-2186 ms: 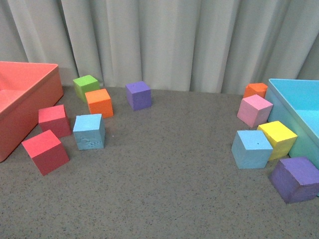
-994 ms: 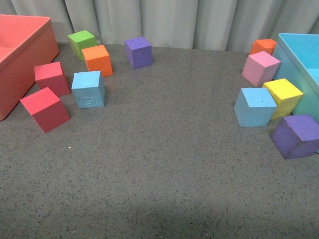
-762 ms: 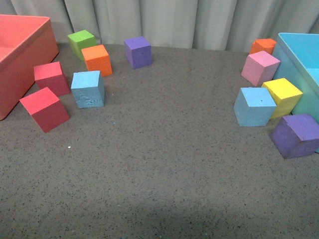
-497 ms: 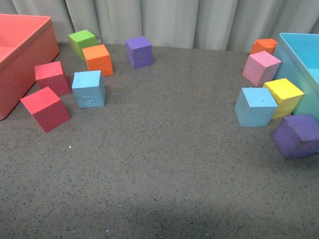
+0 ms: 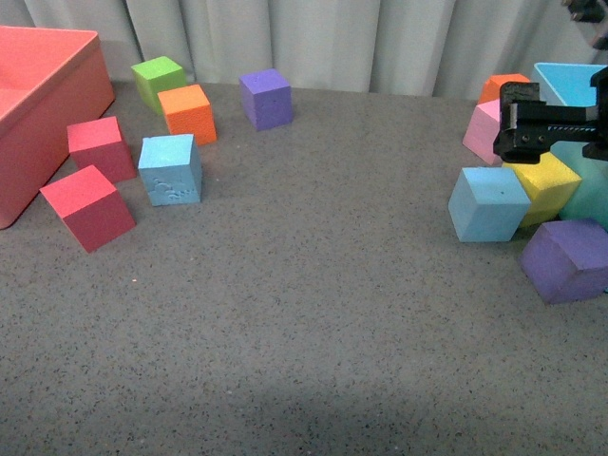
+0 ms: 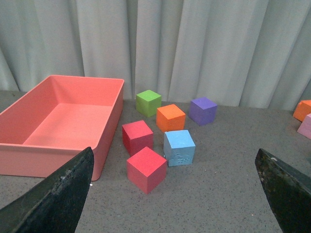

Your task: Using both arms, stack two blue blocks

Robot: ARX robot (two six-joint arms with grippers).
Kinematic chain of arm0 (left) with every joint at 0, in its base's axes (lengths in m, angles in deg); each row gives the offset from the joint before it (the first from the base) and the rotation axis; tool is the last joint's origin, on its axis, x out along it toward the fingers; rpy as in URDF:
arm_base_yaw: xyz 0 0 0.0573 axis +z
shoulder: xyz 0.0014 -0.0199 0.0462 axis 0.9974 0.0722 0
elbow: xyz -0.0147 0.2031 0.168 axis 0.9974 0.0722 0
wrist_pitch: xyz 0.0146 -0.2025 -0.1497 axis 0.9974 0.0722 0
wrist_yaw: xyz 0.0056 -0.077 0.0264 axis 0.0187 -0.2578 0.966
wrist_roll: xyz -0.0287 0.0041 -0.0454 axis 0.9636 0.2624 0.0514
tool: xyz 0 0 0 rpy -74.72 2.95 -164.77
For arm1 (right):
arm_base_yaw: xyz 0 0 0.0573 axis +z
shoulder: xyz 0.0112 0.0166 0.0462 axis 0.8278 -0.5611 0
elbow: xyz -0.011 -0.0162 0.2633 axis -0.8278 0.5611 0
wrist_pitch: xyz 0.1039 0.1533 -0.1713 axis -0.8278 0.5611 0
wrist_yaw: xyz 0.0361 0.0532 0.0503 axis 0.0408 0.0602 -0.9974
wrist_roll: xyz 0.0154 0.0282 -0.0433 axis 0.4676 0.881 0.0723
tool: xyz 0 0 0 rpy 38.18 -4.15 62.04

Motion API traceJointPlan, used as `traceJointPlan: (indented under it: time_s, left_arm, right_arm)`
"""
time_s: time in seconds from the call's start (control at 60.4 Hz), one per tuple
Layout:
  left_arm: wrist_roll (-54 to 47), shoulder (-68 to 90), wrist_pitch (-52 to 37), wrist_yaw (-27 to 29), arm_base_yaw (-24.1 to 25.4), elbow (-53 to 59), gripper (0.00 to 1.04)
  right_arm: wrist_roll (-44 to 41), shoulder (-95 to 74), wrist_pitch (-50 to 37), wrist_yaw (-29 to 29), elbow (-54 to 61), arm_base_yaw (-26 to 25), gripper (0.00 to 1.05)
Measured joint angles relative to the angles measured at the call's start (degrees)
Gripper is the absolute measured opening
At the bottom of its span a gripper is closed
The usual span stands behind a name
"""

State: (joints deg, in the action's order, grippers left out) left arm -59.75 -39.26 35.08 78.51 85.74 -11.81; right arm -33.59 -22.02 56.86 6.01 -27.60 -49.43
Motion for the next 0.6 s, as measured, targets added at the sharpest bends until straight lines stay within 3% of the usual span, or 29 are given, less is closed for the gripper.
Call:
traceJointPlan:
  time_s: [0.298, 0.596]
  left_arm:
    - [0.0, 0.0, 0.0, 0.0, 0.0, 0.0, 0.98]
    - [0.0, 0.0, 0.0, 0.0, 0.0, 0.0, 0.98]
  right_arm:
    - [0.8, -6.8, 9.2, -0.4, -6.9, 1.3, 0.95]
    - [1.4, -10.4, 11.0, 0.0, -9.8, 2.2, 0.95]
